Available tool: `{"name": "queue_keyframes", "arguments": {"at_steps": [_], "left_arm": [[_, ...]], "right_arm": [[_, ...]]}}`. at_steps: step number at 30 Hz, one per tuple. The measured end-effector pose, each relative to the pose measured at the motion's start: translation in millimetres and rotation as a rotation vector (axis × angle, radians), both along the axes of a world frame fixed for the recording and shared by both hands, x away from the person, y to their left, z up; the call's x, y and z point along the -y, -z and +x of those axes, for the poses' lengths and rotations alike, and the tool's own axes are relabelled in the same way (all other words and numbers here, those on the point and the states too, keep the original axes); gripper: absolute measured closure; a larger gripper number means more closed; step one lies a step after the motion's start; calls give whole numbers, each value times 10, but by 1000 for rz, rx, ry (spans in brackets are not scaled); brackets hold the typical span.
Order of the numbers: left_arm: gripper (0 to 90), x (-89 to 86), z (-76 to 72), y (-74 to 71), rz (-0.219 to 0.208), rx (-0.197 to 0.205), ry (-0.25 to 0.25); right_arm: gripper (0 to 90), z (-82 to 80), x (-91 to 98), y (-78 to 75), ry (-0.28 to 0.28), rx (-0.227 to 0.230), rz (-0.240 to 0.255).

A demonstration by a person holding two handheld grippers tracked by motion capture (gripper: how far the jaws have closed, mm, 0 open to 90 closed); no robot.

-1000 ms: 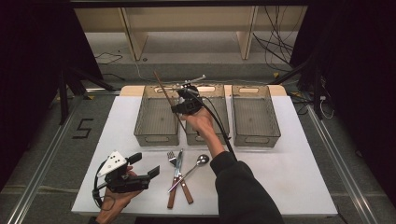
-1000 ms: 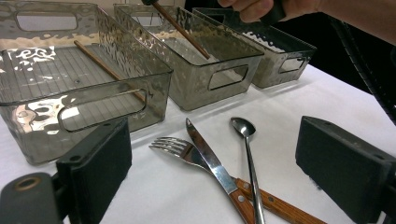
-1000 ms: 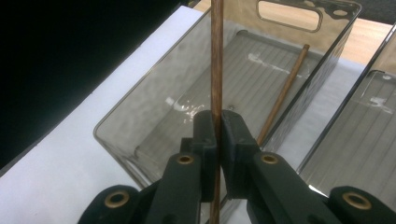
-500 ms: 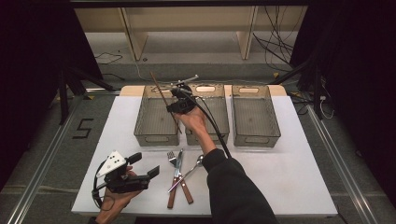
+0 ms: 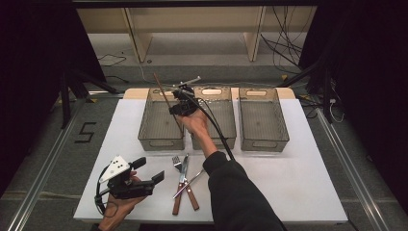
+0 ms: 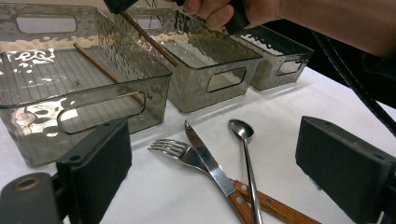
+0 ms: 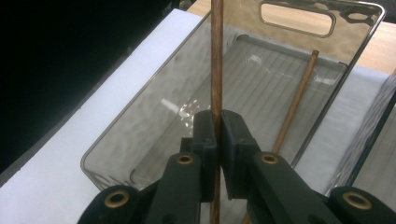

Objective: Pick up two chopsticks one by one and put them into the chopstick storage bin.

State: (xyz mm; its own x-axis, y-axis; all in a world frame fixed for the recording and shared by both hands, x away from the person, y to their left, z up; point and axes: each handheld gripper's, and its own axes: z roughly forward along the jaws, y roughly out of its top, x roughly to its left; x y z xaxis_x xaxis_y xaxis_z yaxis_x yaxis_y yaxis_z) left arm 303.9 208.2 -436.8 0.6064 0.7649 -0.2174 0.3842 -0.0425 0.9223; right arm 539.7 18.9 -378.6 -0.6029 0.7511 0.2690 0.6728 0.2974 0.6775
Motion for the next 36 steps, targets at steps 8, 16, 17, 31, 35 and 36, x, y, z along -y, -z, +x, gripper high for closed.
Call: {"name": "queue_keyframes", "arguments": {"at_steps": [8, 16, 17, 31, 35, 36], "left_arm": [[103, -2, -3, -2, -3, -1, -1], [103, -2, -10, -2, -4, -4, 0], [103, -5, -9, -2, -5, -1, 0], [103, -11, -14, -3, -5, -2, -1], [103, -12, -14, -2, -5, -3, -1], [103, -13, -14, -2, -5, -3, -1]], "right_arm": [[856, 24, -84, -3, 7, 0, 2], [855, 43, -130, 80, 25, -8, -5], [855, 44, -135, 93, 27, -11, -7], [654, -5, -167, 108, 37, -15, -31], [615, -23, -146, 63, 22, -5, -24], [607, -26, -138, 50, 20, -5, -18]]}}
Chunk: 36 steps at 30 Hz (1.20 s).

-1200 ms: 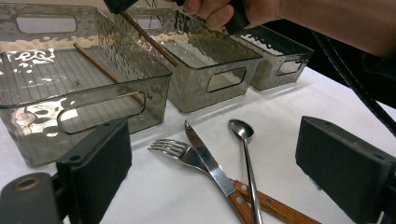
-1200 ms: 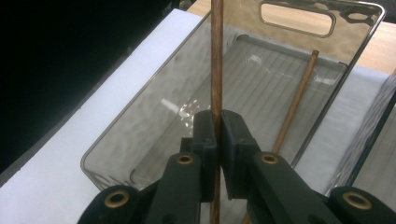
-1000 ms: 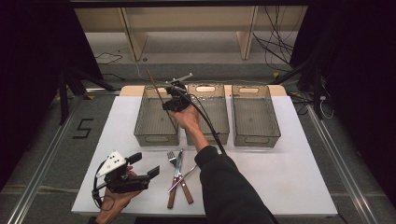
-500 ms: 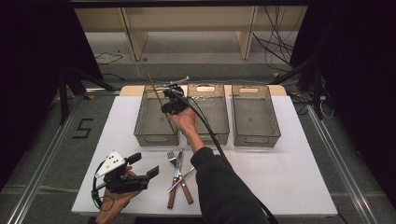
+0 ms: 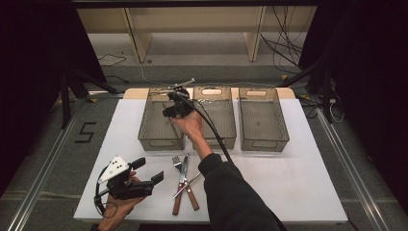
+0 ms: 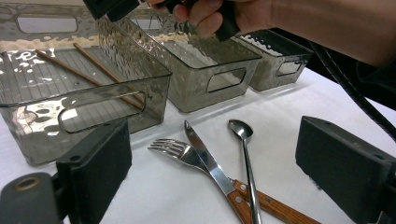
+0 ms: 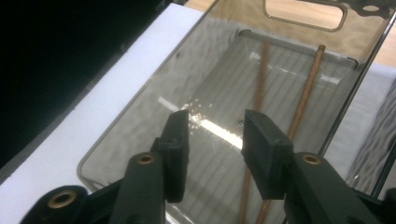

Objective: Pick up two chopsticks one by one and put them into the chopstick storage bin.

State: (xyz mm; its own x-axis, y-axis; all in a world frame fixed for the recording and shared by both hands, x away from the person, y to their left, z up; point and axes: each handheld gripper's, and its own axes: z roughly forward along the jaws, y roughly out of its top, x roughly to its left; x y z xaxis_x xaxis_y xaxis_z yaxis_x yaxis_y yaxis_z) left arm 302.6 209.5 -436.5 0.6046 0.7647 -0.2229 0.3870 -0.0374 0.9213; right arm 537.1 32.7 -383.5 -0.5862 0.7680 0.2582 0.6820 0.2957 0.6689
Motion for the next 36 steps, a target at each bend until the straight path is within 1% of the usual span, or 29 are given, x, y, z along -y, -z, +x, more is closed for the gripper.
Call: {"name": "queue_keyframes", "arguments": {"at_steps": [7, 10, 13, 15, 16, 20, 23, 25, 27, 29, 31, 36], "left_arm": [[102, 1, 5, 5, 5, -4, -2], [103, 5, 5, 7, 3, -7, -4], [102, 6, 10, 9, 8, -11, -4], [103, 6, 12, 10, 11, -12, -2], [103, 10, 14, 11, 7, -15, -2], [103, 28, 28, 17, 3, -29, 3], [103, 22, 36, 13, 0, -43, 15], [106, 24, 44, 14, -5, -64, 18], [108, 39, 50, 18, 1, -70, 16], [108, 52, 52, 20, 2, -79, 17], [110, 61, 58, 19, 13, -85, 22], [113, 91, 65, 17, 19, -97, 22]], "right_arm": [[531, -48, 84, -65, -21, 12, 27], [497, -81, 145, -81, -34, 20, 24], [476, -121, 232, -101, -44, 22, 39], [470, -149, 298, -114, -51, 27, 41], [463, -163, 334, -123, -52, 30, 41], [440, -225, 474, -158, -49, 41, 60], [416, -284, 573, -188, -61, 49, 78], [406, -338, 647, -213, -69, 60, 80], [398, -404, 736, -240, -89, 73, 88], [395, -474, 836, -259, -100, 87, 85], [389, -542, 942, -266, -111, 99, 85], [371, -692, 1169, -264, -129, 112, 84]]}}
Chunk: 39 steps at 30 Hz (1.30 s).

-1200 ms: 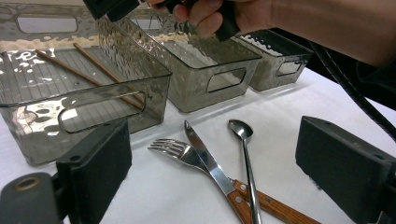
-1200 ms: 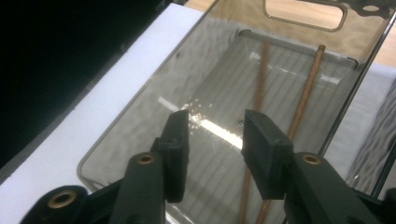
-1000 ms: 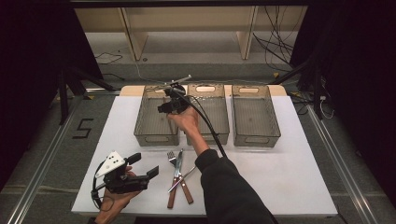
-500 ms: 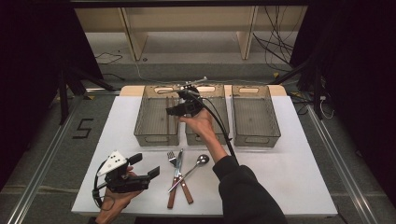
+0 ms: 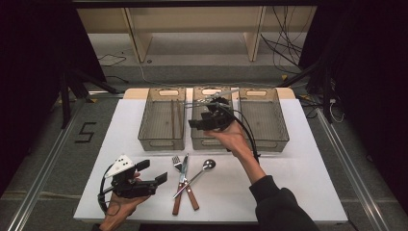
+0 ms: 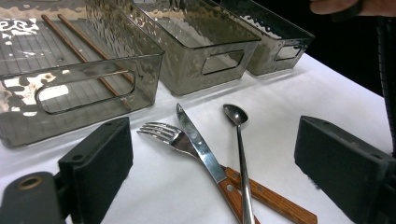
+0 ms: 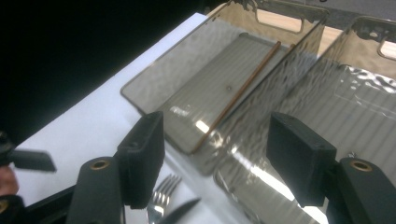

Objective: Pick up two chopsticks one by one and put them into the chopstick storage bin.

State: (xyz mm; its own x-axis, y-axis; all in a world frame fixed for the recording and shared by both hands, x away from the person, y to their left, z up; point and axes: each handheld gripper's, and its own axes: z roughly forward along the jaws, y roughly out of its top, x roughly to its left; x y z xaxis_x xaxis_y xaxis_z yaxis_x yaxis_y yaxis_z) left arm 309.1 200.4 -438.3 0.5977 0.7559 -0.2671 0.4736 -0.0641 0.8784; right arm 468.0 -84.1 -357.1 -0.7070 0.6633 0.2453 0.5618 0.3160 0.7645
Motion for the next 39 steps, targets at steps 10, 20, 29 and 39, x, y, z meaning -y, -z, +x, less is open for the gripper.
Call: {"name": "queue_keyframes", "arguments": {"at_steps": [10, 20, 29, 39], "left_arm": [[126, 48, 1, -1, 39, -24, 11], [140, 133, -9, -30, 89, -51, 24], [154, 266, 39, -65, 162, -88, 64], [163, 497, 129, -73, 227, -125, 117]], "right_arm": [[336, -243, 255, 53, -41, 27, -26], [331, -456, 416, 139, -57, 33, -22], [324, -708, 707, 268, -25, 51, -15], [322, -1013, 1050, 424, 22, 78, 52]]}}
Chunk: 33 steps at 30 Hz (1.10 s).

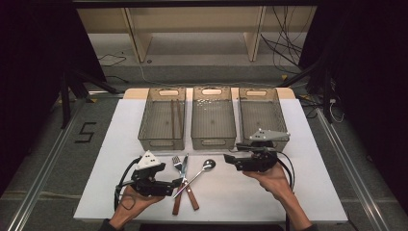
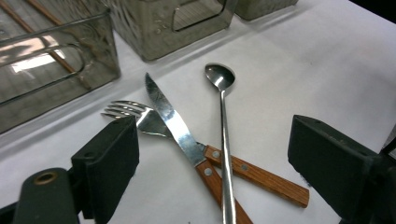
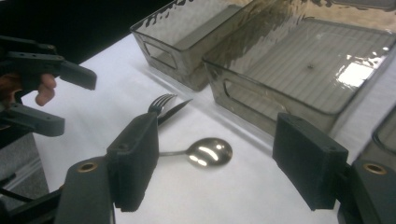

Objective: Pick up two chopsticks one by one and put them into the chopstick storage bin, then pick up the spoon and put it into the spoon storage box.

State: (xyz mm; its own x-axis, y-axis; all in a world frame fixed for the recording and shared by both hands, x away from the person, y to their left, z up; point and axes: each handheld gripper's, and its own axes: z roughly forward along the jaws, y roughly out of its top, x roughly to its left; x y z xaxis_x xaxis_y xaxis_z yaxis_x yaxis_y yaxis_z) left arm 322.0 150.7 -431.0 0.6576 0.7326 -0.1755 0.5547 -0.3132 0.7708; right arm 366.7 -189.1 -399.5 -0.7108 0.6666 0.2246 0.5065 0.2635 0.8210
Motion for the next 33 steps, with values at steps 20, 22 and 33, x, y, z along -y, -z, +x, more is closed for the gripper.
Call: {"name": "queue_keyframes", "arguments": {"at_steps": [20, 22, 33], "left_arm": [[168, 102, 146, 47, 49, -46, 25], [167, 109, 155, 53, 56, -53, 22], [173, 171, 192, 11, 84, -63, 19]], "right_arm": [[301, -414, 502, 263, 94, 40, 36], [299, -438, 535, 278, 105, 42, 31], [284, -562, 676, 317, 149, 32, 25]]}}
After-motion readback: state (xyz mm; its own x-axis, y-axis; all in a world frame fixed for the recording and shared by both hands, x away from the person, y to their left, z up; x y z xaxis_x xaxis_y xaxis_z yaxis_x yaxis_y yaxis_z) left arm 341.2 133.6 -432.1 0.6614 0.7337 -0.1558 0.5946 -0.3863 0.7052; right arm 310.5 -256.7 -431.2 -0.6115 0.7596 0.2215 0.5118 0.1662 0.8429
